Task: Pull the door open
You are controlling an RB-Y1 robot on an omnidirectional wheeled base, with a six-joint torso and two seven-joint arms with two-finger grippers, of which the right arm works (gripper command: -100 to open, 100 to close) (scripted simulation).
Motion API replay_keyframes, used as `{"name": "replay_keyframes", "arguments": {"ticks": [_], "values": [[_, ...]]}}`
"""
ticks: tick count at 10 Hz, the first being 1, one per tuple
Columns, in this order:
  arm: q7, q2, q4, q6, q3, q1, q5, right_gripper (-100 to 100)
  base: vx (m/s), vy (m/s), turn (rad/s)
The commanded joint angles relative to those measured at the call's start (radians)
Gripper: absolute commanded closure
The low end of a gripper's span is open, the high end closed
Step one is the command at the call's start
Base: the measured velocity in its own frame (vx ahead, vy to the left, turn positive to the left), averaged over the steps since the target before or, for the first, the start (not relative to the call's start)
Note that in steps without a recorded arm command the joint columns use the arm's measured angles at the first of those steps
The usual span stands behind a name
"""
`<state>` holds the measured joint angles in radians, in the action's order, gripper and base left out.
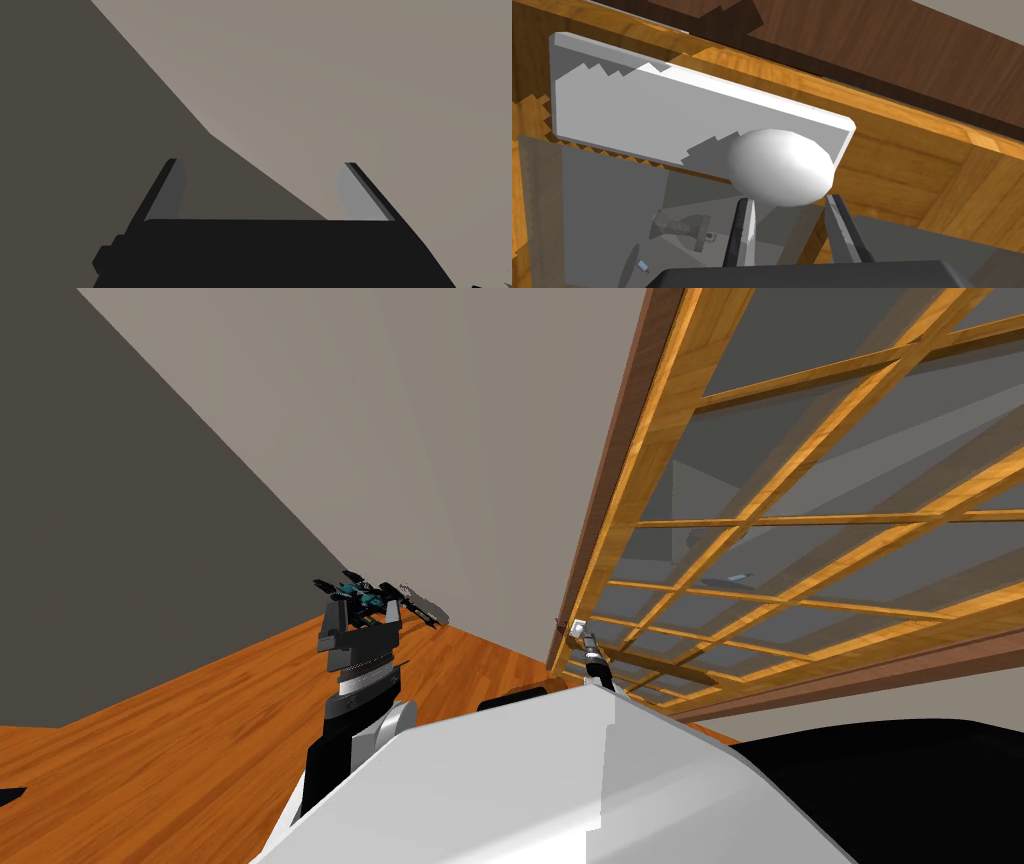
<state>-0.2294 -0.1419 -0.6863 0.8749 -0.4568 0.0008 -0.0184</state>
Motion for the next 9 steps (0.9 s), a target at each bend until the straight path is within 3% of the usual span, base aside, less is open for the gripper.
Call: {"name": "replay_keyframes", "arguments": {"ticks": [1,9], "values": [[0.039,0.012,-0.017,-0.006,0.018,0.001,0.005,100,-0.038,-0.008,0.036],[0.248,-0.013,-0.008,-0.003,0.072,0.004,0.095,100,-0.038,-0.004,0.041]]}}
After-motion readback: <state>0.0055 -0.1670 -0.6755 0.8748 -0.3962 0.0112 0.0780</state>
